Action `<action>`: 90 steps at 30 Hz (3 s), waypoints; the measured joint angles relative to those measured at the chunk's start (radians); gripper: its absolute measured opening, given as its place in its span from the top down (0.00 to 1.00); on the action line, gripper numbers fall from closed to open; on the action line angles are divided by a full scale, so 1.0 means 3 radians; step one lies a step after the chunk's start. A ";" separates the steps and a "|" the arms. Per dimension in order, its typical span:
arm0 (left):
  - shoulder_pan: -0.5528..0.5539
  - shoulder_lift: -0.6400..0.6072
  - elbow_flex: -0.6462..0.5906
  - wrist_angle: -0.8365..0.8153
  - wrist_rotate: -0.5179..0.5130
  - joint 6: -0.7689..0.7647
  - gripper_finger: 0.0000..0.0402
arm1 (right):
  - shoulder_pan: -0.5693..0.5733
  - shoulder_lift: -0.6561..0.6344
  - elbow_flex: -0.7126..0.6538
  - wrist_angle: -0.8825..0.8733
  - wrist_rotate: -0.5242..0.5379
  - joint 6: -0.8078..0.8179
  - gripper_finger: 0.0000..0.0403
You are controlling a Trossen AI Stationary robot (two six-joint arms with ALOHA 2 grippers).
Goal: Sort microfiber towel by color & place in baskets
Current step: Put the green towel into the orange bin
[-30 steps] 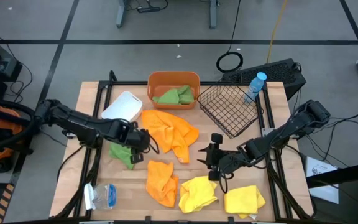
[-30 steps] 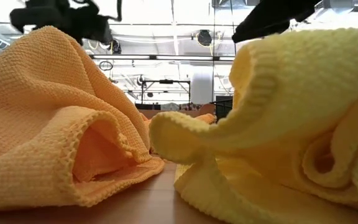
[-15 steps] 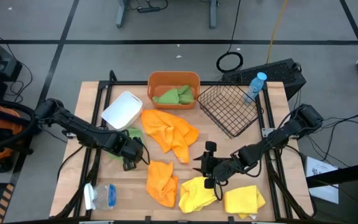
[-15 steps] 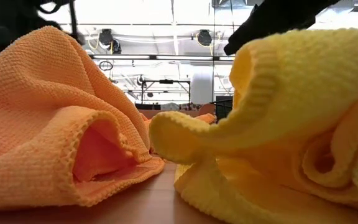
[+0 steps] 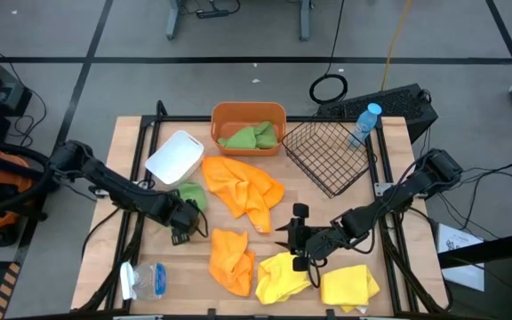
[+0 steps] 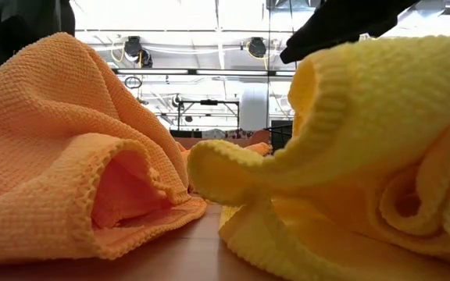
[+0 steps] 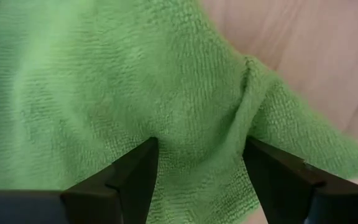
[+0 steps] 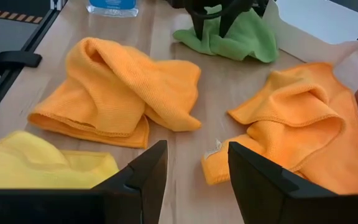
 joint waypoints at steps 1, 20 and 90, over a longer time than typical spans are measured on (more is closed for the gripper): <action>0.0000 -0.0004 -0.0049 0.0091 0.0022 0.0001 0.40 | 0.0000 0.0000 0.0000 -0.0001 0.0000 -0.0008 0.60; -0.0006 0.0008 0.0147 0.0883 -0.0130 0.0451 0.95 | -0.0079 0.0033 0.0003 0.0260 0.0026 -0.0082 0.60; -0.0015 -0.0029 0.2226 0.1029 -0.2235 0.4182 0.96 | -0.0237 0.0793 0.0004 0.1334 0.2538 -0.3953 0.13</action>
